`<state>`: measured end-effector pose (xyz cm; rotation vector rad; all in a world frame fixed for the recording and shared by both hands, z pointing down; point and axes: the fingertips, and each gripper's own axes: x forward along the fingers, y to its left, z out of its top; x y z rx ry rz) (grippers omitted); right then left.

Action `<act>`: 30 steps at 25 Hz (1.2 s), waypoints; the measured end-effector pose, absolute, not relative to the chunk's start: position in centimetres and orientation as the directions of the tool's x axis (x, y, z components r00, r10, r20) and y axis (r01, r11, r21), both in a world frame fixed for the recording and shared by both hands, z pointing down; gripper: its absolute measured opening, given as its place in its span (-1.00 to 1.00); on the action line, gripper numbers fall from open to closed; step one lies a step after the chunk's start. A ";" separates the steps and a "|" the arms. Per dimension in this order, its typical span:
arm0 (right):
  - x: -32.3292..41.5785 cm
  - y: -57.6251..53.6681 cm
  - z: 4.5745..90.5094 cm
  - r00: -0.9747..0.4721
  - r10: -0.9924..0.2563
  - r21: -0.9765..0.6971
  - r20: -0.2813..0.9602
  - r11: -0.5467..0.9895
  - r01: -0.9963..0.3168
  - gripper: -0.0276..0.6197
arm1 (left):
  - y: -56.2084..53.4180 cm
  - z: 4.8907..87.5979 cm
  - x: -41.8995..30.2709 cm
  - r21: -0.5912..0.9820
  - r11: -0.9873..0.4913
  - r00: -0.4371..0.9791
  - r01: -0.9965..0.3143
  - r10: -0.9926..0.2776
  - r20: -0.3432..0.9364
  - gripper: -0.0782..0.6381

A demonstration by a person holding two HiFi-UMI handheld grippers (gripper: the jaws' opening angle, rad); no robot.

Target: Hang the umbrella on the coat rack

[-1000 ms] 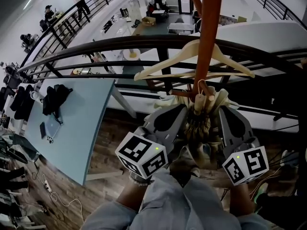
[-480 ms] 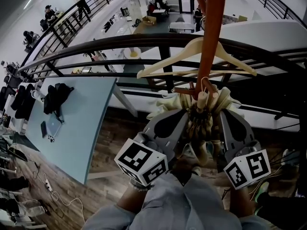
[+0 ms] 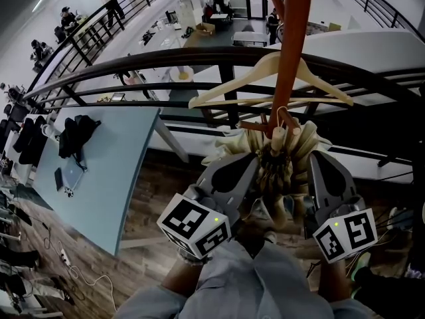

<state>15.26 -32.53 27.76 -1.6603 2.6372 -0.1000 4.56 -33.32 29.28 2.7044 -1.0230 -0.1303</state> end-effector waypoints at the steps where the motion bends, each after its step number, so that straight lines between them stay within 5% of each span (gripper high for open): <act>1: 15.3 -32.5 27.8 -0.433 -0.901 -0.066 0.015 0.431 -0.900 -0.91 | -33.3 29.3 4.6 0.260 -0.724 0.751 -0.639 -0.661 0.003 -0.77; 30: 14.5 -31.8 28.2 -0.452 -0.891 -0.052 0.045 0.450 -0.892 -0.91 | -32.8 29.5 4.6 0.276 -0.724 0.754 -0.632 -0.656 0.007 -0.77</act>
